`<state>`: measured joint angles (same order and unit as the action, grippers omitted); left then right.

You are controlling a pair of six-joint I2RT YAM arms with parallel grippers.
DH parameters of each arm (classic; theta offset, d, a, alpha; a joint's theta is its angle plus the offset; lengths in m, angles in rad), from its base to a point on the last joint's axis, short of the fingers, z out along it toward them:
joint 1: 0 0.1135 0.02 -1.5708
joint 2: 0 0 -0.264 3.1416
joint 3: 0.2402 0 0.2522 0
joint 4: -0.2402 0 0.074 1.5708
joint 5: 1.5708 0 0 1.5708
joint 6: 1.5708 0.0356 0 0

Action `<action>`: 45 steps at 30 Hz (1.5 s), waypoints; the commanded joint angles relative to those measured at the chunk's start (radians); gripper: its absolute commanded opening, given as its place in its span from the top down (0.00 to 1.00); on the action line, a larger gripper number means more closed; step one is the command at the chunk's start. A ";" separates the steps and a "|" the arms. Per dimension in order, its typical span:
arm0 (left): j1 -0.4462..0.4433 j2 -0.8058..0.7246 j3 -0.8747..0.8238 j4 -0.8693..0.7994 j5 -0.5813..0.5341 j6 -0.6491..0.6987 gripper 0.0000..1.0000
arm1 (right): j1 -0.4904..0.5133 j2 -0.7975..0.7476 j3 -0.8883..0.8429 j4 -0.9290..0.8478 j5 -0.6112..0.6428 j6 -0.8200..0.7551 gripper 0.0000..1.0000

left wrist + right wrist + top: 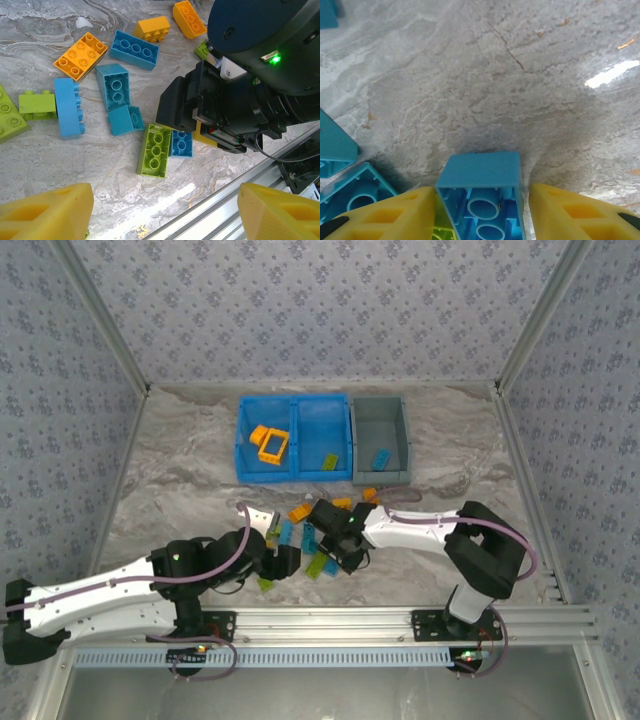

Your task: Sort the legos into containers by color

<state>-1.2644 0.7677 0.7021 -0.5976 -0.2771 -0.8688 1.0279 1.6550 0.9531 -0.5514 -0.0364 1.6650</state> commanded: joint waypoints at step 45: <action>-0.132 0.830 0.791 0.016 -0.337 0.284 0.23 | -0.679 0.300 0.549 -0.055 -0.056 -0.939 0.80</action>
<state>-1.3888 1.6093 1.4448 -0.5629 -0.5758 -0.5949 0.3580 1.9205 1.4597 -0.5907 -0.0357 0.7605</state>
